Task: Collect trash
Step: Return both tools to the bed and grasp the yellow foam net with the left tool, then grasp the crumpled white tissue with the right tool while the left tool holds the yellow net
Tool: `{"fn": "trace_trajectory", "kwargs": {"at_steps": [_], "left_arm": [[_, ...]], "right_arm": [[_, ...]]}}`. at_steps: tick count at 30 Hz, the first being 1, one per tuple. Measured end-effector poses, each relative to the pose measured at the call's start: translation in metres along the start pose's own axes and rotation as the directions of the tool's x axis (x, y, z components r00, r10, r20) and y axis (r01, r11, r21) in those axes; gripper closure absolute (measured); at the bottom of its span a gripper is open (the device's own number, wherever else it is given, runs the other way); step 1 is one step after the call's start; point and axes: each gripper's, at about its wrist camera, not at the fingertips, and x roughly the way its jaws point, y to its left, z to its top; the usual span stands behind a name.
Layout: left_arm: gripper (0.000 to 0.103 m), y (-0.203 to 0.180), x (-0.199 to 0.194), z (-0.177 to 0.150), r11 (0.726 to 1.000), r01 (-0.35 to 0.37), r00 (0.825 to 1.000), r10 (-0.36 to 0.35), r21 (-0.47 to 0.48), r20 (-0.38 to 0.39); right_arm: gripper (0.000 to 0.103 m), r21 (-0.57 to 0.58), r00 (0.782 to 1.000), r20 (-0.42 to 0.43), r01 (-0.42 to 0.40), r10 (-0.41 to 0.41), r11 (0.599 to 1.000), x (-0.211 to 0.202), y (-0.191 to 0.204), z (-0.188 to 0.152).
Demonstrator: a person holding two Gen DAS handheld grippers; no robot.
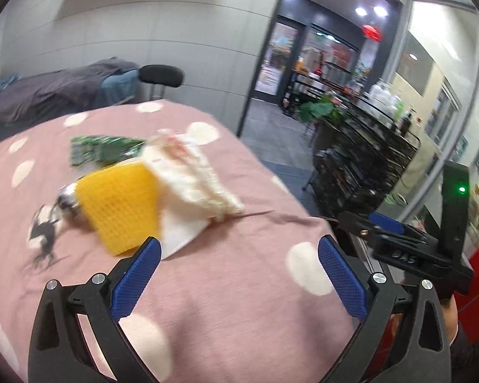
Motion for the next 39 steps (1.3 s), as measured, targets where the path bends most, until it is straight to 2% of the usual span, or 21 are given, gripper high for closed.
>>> {"fn": "trace_trajectory", "kwargs": {"at_steps": [5, 7, 10, 17, 21, 23, 26, 32, 36, 39], "left_arm": [[0.010, 0.057, -0.010, -0.010, 0.991, -0.072, 0.997, 0.072, -0.111, -0.006], [0.018, 0.075, -0.009, -0.012, 0.984, -0.074, 0.997, 0.071, -0.160, -0.020], [0.021, 0.090, -0.006, -0.013, 0.976, -0.061, 0.998, 0.054, -0.209, -0.035], [0.021, 0.084, 0.019, -0.006, 0.984, -0.064, 0.996, 0.053, -0.165, -0.069], [0.022, 0.079, 0.042, 0.002, 0.988, -0.107, 0.990, 0.096, -0.109, -0.100], [0.028, 0.080, 0.052, 0.004, 0.988, -0.120, 0.987, 0.108, -0.095, -0.122], [0.041, 0.089, 0.057, 0.006, 0.984, -0.119, 0.986, 0.101, -0.135, -0.132], [0.069, 0.106, 0.037, 0.002, 0.969, -0.069, 0.993, 0.045, -0.238, -0.105], [0.087, 0.109, 0.022, -0.004, 0.966, -0.064, 0.995, 0.044, -0.252, -0.084], [0.089, 0.110, 0.012, -0.007, 0.965, -0.081, 0.996, 0.067, -0.250, -0.063]], "right_arm": [[0.011, -0.064, 0.998, -0.009, -0.055, 0.054, 0.996, 0.004, 0.031, 0.004], [0.011, -0.092, 0.997, -0.015, -0.073, 0.072, 0.993, 0.005, 0.045, 0.004], [0.011, -0.120, 0.996, -0.019, -0.084, 0.082, 0.989, 0.005, 0.060, 0.003], [0.011, -0.150, 0.996, -0.026, -0.092, 0.089, 0.984, 0.011, 0.077, 0.007], [0.011, -0.146, 0.995, -0.032, -0.095, 0.092, 0.985, 0.015, 0.078, 0.011], [0.011, -0.142, 0.995, -0.035, -0.094, 0.090, 0.985, 0.017, 0.077, 0.012], [0.011, -0.138, 0.995, -0.044, -0.094, 0.088, 0.986, 0.020, 0.076, 0.012], [0.011, -0.170, 0.991, -0.063, -0.126, 0.117, 0.977, 0.027, 0.080, 0.015], [0.011, -0.221, 0.982, -0.095, -0.181, 0.164, 0.958, 0.035, 0.096, 0.016], [0.011, -0.301, 0.979, -0.114, -0.194, 0.167, 0.934, 0.041, 0.117, 0.014]]}}
